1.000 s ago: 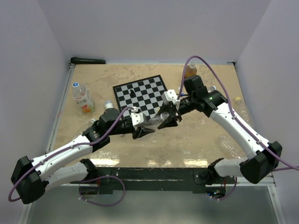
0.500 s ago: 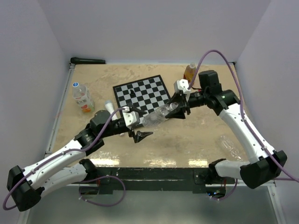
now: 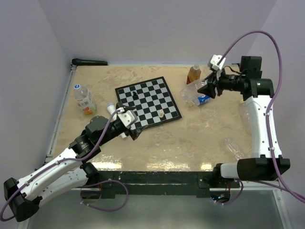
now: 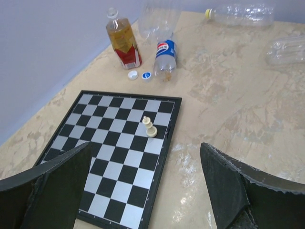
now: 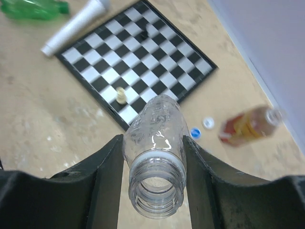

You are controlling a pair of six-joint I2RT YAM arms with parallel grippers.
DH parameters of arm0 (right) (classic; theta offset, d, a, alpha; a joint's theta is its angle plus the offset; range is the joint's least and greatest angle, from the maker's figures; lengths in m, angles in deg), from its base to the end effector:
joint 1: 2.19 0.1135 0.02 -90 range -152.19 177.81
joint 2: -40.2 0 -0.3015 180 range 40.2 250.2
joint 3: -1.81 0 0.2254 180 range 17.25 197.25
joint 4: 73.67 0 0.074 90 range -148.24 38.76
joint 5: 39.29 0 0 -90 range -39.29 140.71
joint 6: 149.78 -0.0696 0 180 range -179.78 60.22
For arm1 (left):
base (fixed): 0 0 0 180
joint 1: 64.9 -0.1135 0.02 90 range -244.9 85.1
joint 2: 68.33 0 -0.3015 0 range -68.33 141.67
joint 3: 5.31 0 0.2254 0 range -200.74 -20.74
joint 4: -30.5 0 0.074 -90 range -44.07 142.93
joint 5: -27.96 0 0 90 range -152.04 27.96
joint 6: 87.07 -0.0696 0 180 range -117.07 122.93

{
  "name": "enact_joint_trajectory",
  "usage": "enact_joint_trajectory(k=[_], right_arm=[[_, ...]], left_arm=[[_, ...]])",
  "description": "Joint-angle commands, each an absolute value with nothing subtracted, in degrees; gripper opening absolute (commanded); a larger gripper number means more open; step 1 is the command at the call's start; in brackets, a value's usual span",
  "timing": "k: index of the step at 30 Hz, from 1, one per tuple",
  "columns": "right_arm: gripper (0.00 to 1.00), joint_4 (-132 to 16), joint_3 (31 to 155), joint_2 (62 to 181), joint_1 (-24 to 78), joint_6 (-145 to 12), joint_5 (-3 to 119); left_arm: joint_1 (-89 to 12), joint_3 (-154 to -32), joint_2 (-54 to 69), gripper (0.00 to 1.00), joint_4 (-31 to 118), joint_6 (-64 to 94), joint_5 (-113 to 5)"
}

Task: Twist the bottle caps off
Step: Place the plastic bottle at the center of the board.

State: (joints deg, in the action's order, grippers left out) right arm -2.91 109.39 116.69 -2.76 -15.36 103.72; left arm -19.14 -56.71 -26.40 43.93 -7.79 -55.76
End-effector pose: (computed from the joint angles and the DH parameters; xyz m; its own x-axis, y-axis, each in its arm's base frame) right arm 0.2323 0.0533 0.4491 -0.0298 -0.4208 -0.9066 -0.8816 0.4385 -0.1746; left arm 0.1068 -0.1206 0.3422 0.0993 0.1631 -0.9816 0.7835 0.5954 0.1781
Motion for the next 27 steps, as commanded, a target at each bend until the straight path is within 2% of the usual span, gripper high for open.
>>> enact_joint_trajectory(k=[1,10,27], right_arm=[[0.15,2.2,114.2,118.9,-9.9,-13.5,97.0],[0.17,-15.6,110.5,123.1,-12.2,-21.3,78.4],[0.18,-20.4,133.2,152.2,-12.1,-31.6,81.2]], left_arm=[[-19.5,-57.8,-24.0,1.0,45.8,-9.0,-58.4],[-19.5,-58.3,-23.6,1.0,45.8,-8.8,-57.7],[-19.4,-57.9,-23.2,1.0,45.8,-9.1,-57.4]])
